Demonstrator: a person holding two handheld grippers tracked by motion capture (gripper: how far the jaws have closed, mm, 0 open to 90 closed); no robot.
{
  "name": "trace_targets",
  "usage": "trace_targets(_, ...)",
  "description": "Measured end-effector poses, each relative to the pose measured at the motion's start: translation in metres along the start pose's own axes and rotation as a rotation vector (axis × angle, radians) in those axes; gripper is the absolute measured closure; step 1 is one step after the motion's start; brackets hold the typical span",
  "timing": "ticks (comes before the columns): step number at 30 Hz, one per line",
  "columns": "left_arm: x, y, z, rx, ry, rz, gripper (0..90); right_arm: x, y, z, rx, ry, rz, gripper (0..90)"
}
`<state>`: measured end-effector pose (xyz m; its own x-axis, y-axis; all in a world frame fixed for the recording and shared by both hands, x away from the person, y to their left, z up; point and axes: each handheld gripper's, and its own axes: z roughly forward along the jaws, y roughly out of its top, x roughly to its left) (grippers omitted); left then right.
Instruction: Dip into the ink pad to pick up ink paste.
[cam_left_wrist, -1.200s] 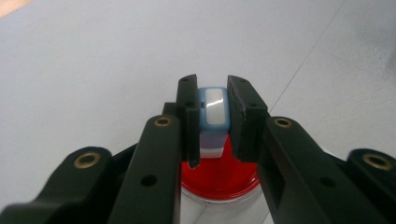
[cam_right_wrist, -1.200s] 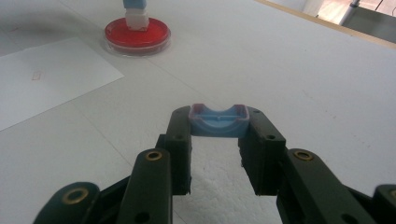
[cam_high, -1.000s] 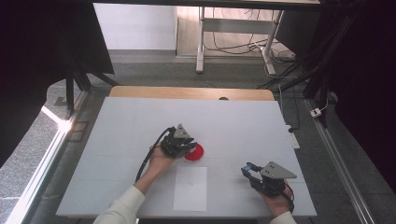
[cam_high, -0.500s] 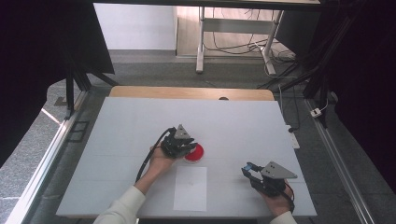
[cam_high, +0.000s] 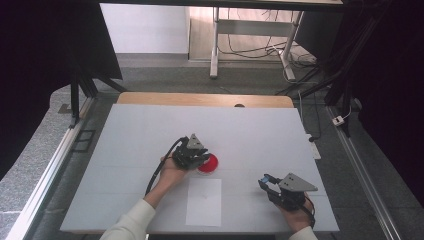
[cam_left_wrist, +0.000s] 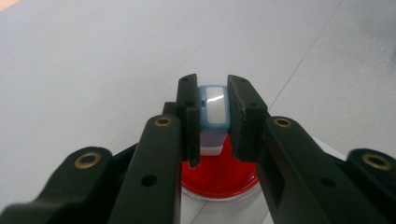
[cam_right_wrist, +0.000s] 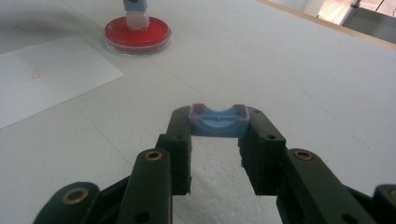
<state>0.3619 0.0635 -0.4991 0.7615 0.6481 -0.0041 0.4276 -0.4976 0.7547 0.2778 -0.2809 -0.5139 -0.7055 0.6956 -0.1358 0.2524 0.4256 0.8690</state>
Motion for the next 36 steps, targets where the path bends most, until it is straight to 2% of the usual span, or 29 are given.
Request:
trace_targets(17, -0.001, -0.001, 0.001, 0.002, 0.004, 0.001, 75.4, 0.0, 0.0, 0.0, 0.0, -0.002, -0.002, 64.9)
trace_targets(24, 0.001, 0.0, -0.006, -0.014, 0.019, -0.005, 75.4, 0.0, 0.0, 0.0, 0.0, -0.006, -0.001, 64.9)
trace_targets(31, 0.006, 0.001, -0.015, -0.047, 0.014, -0.034, 75.4, 0.0, 0.0, -0.001, -0.005, -0.002, -0.001, 64.9)
trace_targets(36, 0.01, 0.004, -0.025, -0.071, -0.014, -0.057, 75.3, 0.0, 0.0, -0.001, -0.005, -0.001, -0.002, 64.9)
